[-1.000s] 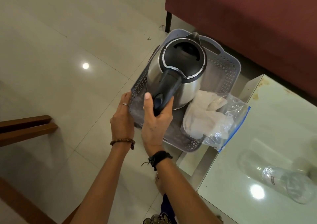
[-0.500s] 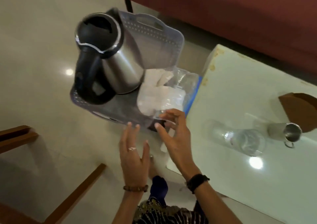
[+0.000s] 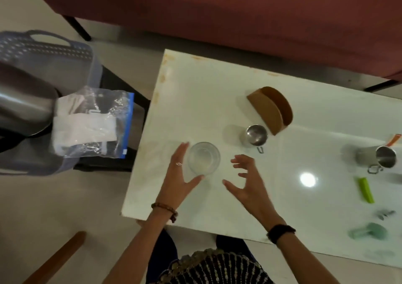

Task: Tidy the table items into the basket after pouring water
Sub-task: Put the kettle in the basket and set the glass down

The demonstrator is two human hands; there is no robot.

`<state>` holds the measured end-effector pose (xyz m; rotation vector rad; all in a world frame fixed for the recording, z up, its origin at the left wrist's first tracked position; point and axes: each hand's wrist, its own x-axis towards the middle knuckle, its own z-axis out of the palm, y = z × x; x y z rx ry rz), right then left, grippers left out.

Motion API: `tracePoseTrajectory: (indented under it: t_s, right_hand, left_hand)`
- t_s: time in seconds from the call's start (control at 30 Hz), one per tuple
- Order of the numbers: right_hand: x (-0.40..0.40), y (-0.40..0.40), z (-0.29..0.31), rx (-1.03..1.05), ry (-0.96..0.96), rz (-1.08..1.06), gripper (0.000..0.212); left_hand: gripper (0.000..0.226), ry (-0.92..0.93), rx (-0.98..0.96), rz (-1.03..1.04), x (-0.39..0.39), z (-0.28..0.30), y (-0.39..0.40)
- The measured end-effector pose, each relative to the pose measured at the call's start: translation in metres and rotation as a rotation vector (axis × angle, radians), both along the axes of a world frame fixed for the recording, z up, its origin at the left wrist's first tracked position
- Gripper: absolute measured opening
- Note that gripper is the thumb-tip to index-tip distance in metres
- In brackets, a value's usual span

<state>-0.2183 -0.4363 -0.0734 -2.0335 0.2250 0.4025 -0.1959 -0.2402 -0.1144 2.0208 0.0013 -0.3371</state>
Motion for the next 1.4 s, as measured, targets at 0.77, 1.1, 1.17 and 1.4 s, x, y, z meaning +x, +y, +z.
tracePoseTrajectory:
  t_s: [0.77, 1.1, 1.17, 1.4]
  right_hand:
    - [0.037, 0.0, -0.045, 0.091, -0.008, 0.326, 0.091]
    - [-0.012, -0.137, -0.011, 0.034, 0.05, 0.275, 0.09]
    - [-0.018, -0.175, -0.006, 0.014, 0.055, 0.273, 0.09]
    - [-0.018, -0.308, 0.009, -0.064, 0.016, 0.252, 0.094]
  left_hand:
    - [0.091, 0.101, 0.158, -0.134, 0.018, 0.002, -0.022]
    - [0.099, 0.091, 0.218, -0.288, -0.02, 0.033, -0.156]
    - [0.1, 0.087, 0.219, -0.317, -0.025, 0.038, -0.192]
    - [0.101, 0.028, 0.234, -0.379, -0.017, 0.052, -0.323]
